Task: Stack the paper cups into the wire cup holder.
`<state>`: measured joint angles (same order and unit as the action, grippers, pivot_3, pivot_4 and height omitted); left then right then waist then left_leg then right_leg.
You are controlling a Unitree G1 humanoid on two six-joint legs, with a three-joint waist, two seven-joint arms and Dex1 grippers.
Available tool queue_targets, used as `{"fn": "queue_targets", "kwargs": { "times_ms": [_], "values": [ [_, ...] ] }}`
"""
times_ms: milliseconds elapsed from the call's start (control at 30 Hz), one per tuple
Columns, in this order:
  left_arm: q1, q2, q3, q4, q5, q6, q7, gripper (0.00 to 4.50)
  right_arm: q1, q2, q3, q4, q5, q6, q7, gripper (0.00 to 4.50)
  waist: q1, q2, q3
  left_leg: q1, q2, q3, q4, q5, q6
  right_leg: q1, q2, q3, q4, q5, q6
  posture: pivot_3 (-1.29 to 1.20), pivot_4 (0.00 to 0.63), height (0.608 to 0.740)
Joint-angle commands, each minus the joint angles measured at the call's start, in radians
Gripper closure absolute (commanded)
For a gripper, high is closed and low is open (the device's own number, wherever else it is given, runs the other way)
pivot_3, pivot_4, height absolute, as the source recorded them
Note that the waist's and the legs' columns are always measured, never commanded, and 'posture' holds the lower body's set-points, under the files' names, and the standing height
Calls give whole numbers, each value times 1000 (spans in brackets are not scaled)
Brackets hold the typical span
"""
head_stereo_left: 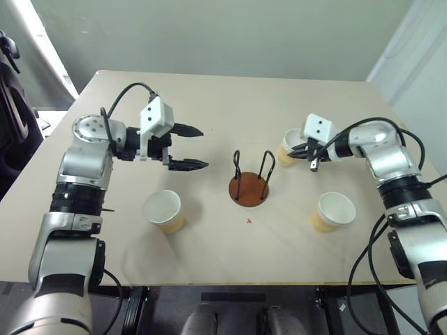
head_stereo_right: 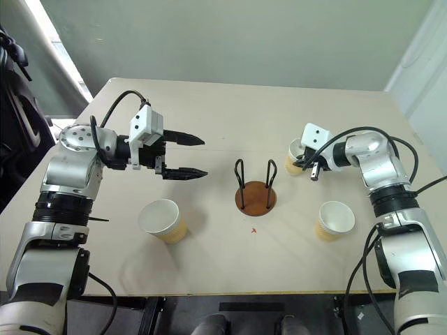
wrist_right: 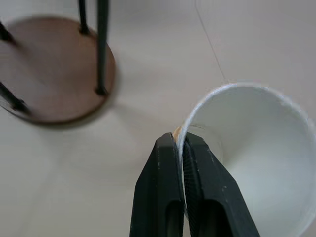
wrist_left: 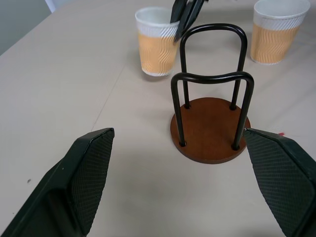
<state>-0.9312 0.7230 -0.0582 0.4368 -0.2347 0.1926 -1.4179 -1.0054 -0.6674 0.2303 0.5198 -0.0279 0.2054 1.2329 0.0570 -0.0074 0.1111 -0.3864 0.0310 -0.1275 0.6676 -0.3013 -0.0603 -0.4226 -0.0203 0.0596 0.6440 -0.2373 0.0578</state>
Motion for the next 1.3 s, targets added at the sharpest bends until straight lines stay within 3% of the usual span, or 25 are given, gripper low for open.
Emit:
{"fn": "queue_targets", "kwargs": {
  "times_ms": [33,300,567,867,1300],
  "values": [
    [-9,13,8,-8,-5,-17,-15,0,8,-67,-83,-226,103,159,63,4437,1,0,0,-1,0,0,0,0,0,0,0,0,0,0,0,0,150,740],
    [-30,10,-1,32,9,-36,-34,0,-35,-128,-143,-518,259,440,80,4437,-3,0,0,-1,0,-1,1,0,0,-1,0,0,0,0,0,0,150,740],
    [-64,-13,-20,81,18,-64,-53,0,-86,-85,-146,-683,399,618,20,4437,-7,0,0,-1,0,-1,1,0,0,-1,0,0,-1,0,0,0,150,740],
    [-89,-13,-18,105,17,-67,-80,0,-68,-57,-84,-710,423,602,-1,4437,-10,0,0,-1,0,-2,1,1,0,-1,0,0,-1,0,0,0,150,740],
    [-65,7,-8,74,12,-54,-75,0,-25,-84,17,-629,335,442,34,4437,-10,0,0,-1,0,-2,2,1,0,-1,0,0,-1,0,0,0,150,740]
  ]
}}
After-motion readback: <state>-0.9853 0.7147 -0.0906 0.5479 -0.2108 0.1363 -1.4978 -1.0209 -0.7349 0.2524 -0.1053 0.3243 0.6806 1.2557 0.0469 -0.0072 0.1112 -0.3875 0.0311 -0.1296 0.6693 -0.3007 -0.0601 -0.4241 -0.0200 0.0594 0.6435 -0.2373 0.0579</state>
